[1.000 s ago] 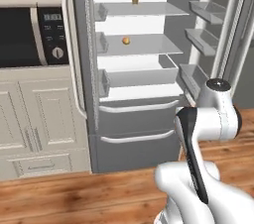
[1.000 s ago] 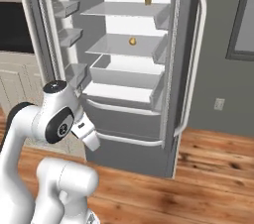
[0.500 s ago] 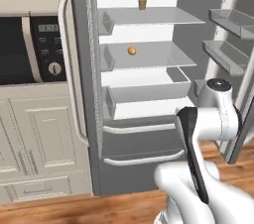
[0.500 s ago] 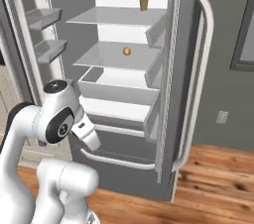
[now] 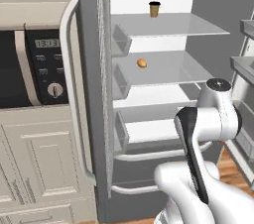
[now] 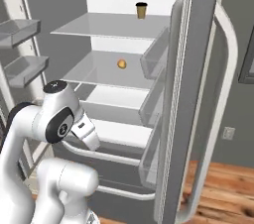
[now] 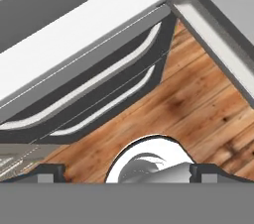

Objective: Pick the kiwi and mango from the fridge and place them on the plate next to the blender to make a fruit smoothie.

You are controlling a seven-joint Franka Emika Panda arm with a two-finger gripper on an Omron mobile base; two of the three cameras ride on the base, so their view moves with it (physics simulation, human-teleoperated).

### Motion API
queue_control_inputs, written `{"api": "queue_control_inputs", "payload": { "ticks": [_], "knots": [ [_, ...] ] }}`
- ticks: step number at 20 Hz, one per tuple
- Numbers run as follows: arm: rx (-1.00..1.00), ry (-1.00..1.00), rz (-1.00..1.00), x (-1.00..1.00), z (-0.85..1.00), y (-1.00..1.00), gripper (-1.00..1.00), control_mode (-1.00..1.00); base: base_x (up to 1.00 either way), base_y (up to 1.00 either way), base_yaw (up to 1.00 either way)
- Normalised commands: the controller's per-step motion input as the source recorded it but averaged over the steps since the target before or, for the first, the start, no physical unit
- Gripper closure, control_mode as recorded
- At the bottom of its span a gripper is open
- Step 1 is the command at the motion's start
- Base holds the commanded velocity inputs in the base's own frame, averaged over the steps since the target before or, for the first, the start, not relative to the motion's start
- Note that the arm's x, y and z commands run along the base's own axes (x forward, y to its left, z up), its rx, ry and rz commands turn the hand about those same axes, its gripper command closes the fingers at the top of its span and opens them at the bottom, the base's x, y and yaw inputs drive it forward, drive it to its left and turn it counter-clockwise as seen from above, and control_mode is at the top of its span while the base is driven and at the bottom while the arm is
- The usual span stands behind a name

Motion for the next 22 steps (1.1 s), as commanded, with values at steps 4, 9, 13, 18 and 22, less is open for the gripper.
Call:
{"api": "queue_control_inputs", "payload": {
  "ticks": [4, 9, 13, 18, 22],
  "knots": [
    [0.00, 0.00, 0.00, 0.00, 0.00, 0.00, -1.00, 1.00, 0.71, 0.00, 0.01],
    [0.00, 0.00, 0.00, 0.00, 0.00, 0.00, -1.00, 1.00, 0.51, 0.00, 0.00],
    [0.00, -0.04, 0.01, 0.05, 0.10, 0.00, -1.00, -1.00, 0.17, 0.00, 0.00],
    [-0.01, -0.19, 0.04, 0.22, 0.81, 0.00, -1.00, -1.00, 0.00, 0.00, 0.00],
    [-0.01, -0.07, 0.00, 0.28, 0.59, 0.00, -1.00, -1.00, 0.00, 0.00, 0.00]
  ]
}}
